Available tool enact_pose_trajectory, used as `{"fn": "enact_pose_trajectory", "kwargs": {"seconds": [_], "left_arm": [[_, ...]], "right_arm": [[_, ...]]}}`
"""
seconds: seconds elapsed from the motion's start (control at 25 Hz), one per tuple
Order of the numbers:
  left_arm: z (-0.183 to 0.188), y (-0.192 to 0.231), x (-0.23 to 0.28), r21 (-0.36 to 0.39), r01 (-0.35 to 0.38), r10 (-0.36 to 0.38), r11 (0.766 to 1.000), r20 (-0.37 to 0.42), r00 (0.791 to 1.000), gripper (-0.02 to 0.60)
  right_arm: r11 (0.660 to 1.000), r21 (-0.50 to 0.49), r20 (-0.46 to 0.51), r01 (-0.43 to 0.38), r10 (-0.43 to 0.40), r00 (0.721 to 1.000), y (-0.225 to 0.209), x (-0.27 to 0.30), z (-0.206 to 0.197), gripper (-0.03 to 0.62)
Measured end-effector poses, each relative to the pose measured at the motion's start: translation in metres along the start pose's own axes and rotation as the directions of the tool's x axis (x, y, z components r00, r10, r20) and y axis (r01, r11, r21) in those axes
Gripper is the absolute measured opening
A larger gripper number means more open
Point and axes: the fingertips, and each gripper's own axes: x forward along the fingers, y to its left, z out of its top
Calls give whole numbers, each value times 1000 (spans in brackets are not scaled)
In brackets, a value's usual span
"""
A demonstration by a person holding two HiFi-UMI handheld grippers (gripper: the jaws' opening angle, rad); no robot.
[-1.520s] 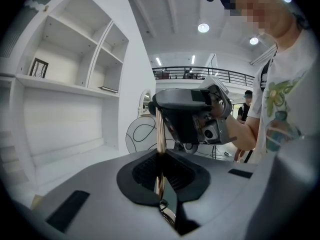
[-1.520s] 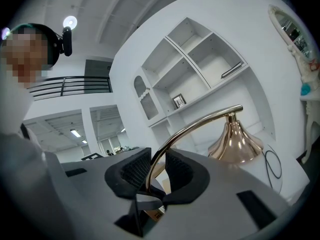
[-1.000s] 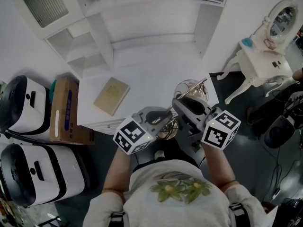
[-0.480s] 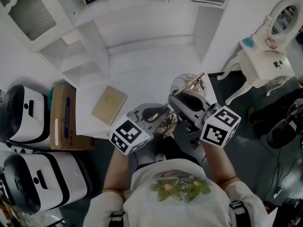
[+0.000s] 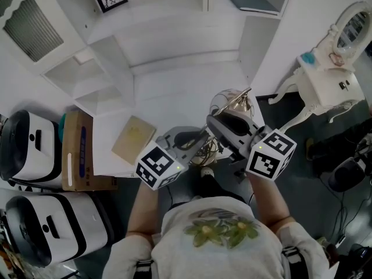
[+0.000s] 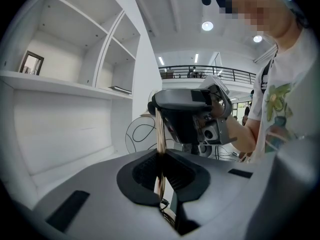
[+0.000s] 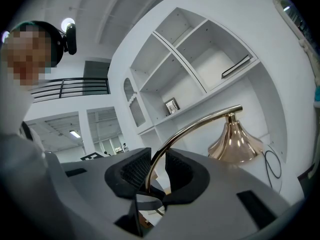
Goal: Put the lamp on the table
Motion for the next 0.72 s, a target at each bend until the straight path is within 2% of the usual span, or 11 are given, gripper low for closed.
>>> {"fn": "enact_pose_trajectory", "kwargs": {"seconds": [0.72], "left_arm": [[12,64,30,-6,-55,55,998,-5,998,38]], "right_arm": [[998,1,-18,-61,61,998,-52,43,25,100]]}}
